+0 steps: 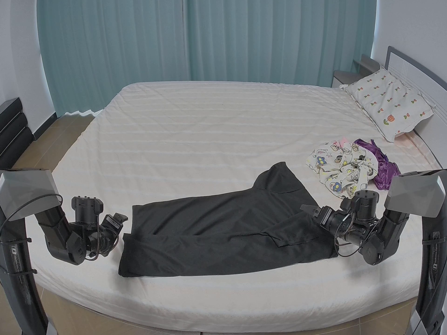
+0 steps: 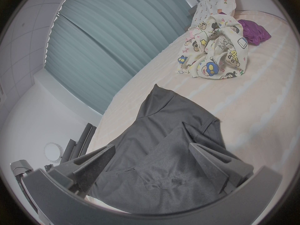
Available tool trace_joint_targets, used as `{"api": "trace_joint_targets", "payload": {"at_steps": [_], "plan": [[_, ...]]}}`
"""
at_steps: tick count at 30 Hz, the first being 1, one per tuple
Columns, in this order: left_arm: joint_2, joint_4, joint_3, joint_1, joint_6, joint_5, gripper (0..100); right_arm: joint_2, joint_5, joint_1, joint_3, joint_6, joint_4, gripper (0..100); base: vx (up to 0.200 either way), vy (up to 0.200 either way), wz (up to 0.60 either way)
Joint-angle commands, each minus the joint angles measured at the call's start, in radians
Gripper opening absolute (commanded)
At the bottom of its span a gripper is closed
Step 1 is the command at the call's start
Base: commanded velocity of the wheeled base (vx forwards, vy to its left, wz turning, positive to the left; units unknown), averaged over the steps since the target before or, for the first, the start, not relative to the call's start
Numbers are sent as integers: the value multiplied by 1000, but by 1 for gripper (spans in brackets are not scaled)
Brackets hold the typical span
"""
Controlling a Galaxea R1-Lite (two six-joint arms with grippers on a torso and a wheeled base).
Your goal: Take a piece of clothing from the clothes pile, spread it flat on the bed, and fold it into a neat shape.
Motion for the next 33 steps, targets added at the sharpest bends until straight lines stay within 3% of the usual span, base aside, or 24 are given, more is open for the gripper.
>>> {"api": "trace_joint_targets", "payload": {"at_steps": [1, 5, 7, 8, 11, 17, 20, 33], "plan": [[-85, -10, 63, -6, -122, -55, 100, 4, -81, 78, -42, 17, 76, 100, 0, 0, 0], [-92, -15, 77, -4, -130, -92, 100, 13, -165, 134, -33, 79, 149, 100, 0, 0, 0], [-92, -15, 79, -4, -130, -95, 100, 15, -174, 137, -35, 87, 149, 100, 0, 0, 0], [-91, -15, 80, -6, -131, -101, 100, 25, -214, 144, -42, 159, 163, 100, 0, 0, 0], [-80, -16, 96, -9, -130, -103, 100, 36, -226, 147, -38, 188, 165, 100, 0, 0, 0], [-77, -53, 105, -14, -130, -103, 100, 54, -234, 146, -15, 191, 162, 100, 0, 0, 0], [-74, -59, 111, -15, -122, -103, 100, 74, -271, 147, -22, 191, 155, 100, 0, 0, 0], [-66, -61, 111, -24, -117, -100, 100, 77, -274, 160, -27, 191, 165, 100, 0, 0, 0]]}}
